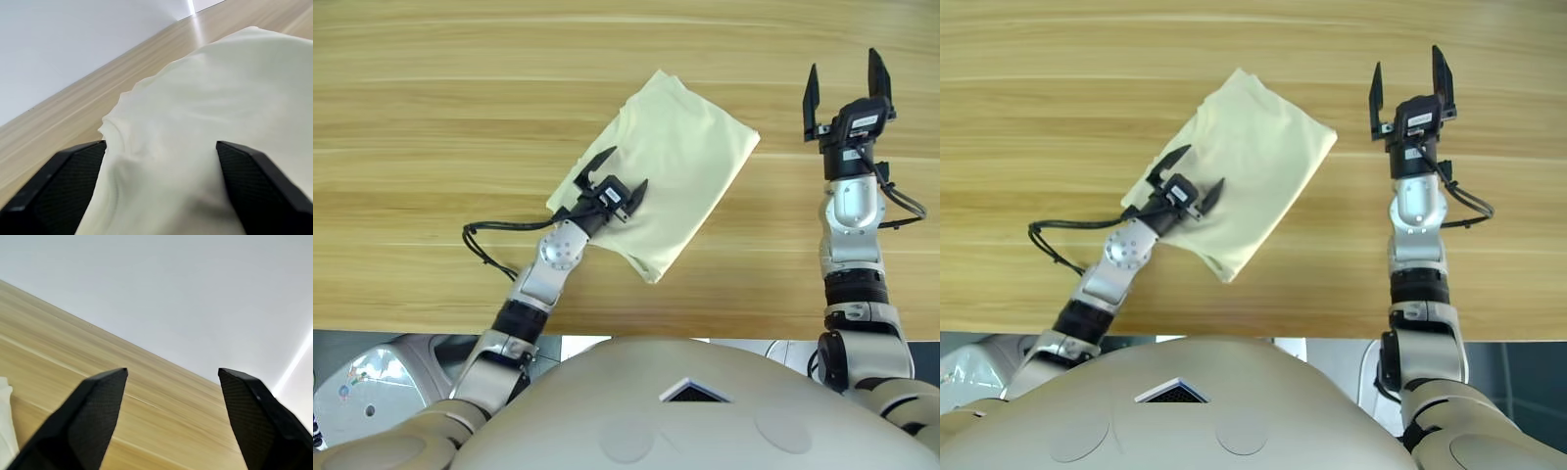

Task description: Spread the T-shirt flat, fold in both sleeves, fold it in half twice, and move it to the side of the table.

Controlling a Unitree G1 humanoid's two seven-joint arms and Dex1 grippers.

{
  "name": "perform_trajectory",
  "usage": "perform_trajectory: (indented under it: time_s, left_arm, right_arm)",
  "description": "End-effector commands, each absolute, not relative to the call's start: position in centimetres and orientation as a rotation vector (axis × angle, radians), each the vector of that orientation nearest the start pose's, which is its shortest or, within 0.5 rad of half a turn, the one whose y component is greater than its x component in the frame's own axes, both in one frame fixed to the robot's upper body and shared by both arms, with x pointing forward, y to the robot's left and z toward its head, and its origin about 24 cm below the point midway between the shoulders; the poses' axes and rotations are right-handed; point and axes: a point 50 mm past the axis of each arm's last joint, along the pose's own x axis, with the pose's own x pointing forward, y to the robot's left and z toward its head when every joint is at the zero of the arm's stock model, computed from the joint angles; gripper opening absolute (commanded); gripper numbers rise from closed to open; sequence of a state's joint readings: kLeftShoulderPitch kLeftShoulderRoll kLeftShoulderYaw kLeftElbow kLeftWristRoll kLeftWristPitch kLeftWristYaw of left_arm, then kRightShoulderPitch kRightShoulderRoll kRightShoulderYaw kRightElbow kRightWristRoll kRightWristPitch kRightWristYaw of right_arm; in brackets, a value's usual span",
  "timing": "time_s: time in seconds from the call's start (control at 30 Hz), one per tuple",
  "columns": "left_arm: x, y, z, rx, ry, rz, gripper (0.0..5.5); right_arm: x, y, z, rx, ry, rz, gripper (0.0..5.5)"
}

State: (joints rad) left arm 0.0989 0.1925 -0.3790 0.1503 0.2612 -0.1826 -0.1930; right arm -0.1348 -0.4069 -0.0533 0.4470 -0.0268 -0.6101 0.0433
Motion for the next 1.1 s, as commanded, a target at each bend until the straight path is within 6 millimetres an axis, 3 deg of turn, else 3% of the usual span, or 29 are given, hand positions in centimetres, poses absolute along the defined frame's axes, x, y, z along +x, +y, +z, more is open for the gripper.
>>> perform_trajectory:
  time_s: [0.03,0.23,0.33,0.47,0.57,0.63,0.73,0.83,1.1]
  left_arm:
    - [18.8,9.0,-3.4,0.329,0.293,-0.497,4.20]
    - [21.0,5.8,0.3,0.146,0.113,-0.442,4.20]
    - [20.2,4.1,2.9,0.069,-0.032,-0.478,4.20]
    - [19.8,5.1,7.3,-0.006,-0.298,-0.471,4.20]
    - [20.5,6.2,8.6,0.001,-0.413,-0.422,4.20]
    - [21.4,7.2,9.2,0.015,-0.455,-0.363,4.20]
    - [23.4,10.7,8.9,0.143,-0.446,-0.199,4.20]
    - [24.4,14.0,7.9,0.270,-0.397,-0.067,4.20]
    - [25.1,19.1,8.3,0.396,-0.401,0.043,4.20]
  right_arm:
    - [25.9,-24.5,4.7,-0.452,-0.251,0.030,3.44]
    - [24.6,-25.1,3.5,-0.586,-0.193,0.071,3.44]
    - [21.7,-26.9,3.7,-0.752,-0.132,0.179,3.44]
    - [17.8,-27.9,1.4,-1.000,0.090,0.448,3.44]
    - [17.2,-26.0,-0.3,-1.069,0.140,0.636,3.44]
    - [18.0,-24.8,-0.7,-1.097,0.127,0.702,3.44]
    - [20.1,-24.0,-0.3,-1.131,0.096,0.718,3.44]
    - [23.8,-23.1,0.3,-1.155,0.050,0.678,3.44]
    - [33.0,-17.6,2.1,-1.094,-0.025,0.563,3.44]
